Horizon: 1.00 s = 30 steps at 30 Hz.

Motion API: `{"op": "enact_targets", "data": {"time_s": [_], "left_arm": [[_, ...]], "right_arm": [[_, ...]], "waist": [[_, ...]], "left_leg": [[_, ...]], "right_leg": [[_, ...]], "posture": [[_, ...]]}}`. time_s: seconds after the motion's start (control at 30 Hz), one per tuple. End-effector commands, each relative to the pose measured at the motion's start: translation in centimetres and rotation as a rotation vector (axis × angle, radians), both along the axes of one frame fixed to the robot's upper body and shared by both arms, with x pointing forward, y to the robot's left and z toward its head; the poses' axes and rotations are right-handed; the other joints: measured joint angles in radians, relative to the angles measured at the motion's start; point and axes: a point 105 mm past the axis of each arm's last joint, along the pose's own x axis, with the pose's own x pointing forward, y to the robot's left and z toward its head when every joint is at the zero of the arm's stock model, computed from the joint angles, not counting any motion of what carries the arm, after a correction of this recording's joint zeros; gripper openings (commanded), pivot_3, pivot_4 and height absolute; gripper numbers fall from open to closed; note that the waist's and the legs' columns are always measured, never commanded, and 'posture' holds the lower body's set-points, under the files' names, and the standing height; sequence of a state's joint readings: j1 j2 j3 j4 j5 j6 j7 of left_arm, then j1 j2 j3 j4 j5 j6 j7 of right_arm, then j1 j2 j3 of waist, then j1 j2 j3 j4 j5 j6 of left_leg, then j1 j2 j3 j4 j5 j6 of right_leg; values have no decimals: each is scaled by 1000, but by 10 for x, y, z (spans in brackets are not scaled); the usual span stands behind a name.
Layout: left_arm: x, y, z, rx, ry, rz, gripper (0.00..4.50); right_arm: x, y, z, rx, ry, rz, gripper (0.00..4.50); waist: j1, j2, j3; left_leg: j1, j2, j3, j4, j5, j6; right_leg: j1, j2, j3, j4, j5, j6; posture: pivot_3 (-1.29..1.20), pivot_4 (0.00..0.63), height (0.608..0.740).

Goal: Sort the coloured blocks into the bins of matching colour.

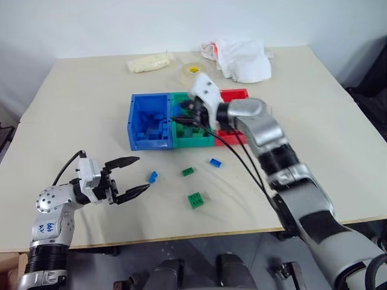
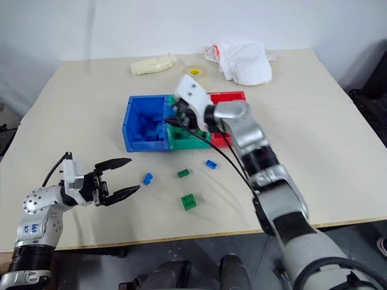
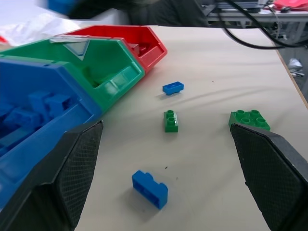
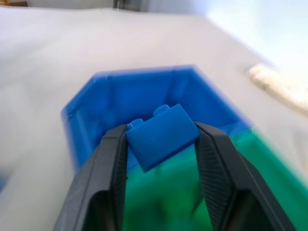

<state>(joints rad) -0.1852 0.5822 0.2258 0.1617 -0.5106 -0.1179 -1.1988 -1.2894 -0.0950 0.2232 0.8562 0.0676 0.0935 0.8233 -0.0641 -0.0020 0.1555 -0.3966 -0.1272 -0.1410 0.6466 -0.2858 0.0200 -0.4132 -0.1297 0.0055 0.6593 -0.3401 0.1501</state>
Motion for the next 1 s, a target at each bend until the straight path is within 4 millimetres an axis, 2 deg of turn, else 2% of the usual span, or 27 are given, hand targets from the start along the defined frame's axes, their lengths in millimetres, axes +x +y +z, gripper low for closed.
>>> {"op": "enact_targets", "data": {"time_s": [0.03,0.07,0.13,0.23,0.3,0.5,0.57,0.67,0.73,0.77,0.9,1.0], "left_arm": [[-2,-1,9,1,-55,8,4500],[-2,-1,9,1,-56,10,4500],[-2,-2,9,1,-59,14,4500],[-1,-1,10,1,-63,20,4500],[0,-2,10,0,-63,20,4500],[3,-5,10,-4,-58,5,4500],[4,-6,10,-5,-52,-8,4500],[7,-7,10,-3,-47,-21,4500],[8,-6,10,-3,-46,-23,4500],[9,-5,8,8,-37,-29,4500],[11,0,7,20,-25,-32,4500],[12,3,7,21,-24,-28,4500]], "right_arm": [[5,17,14,67,-38,-31,1986],[5,23,12,68,-32,-36,2380],[3,31,11,78,-36,-19,2882],[3,35,13,97,-47,-32,4038],[4,33,15,107,-65,-38,4436],[4,15,22,137,-111,2,4436],[0,-3,20,133,-120,54,4436],[-16,-39,5,84,-112,144,4436],[-25,-54,-3,53,-95,163,4436],[-35,-75,-13,29,-65,166,4436],[-71,-134,-41,-69,50,125,4436],[-92,-168,-53,-103,125,51,4436]], "waist": [[-6,0,0],[-9,0,0],[-13,0,0],[-16,1,0],[-19,1,1],[-22,1,1],[-21,1,1],[-13,0,0],[-10,0,0],[-10,0,0],[9,0,0],[11,0,0]], "left_leg": [[0,0,-1,0,0,0],[1,0,-1,0,0,0],[1,0,-3,0,0,0],[1,-1,-6,0,0,0],[1,-1,-7,0,0,0],[1,0,-9,0,0,-1],[1,0,-10,0,0,-1],[1,-1,-13,2,0,-1],[0,-2,-14,2,-1,0],[0,-3,-13,3,-1,0],[-2,-2,-13,2,-1,0],[-4,-1,-10,3,-1,0]], "right_leg": [[0,0,0,1,0,0],[0,1,0,1,0,0],[1,2,0,1,0,0],[1,4,1,2,2,-3],[1,5,1,3,2,-3],[1,5,1,3,2,-3],[2,5,1,3,2,-3],[3,4,1,3,2,-3],[4,3,1,3,2,-3],[4,0,1,3,2,-3],[1,0,1,1,2,-3],[1,0,0,-2,2,-3]], "posture": [[0,150,740],[0,150,740],[0,150,740],[0,150,740],[0,150,740],[0,150,740],[0,150,740],[0,150,740],[0,150,740],[0,150,740],[0,150,740],[0,150,740]]}}
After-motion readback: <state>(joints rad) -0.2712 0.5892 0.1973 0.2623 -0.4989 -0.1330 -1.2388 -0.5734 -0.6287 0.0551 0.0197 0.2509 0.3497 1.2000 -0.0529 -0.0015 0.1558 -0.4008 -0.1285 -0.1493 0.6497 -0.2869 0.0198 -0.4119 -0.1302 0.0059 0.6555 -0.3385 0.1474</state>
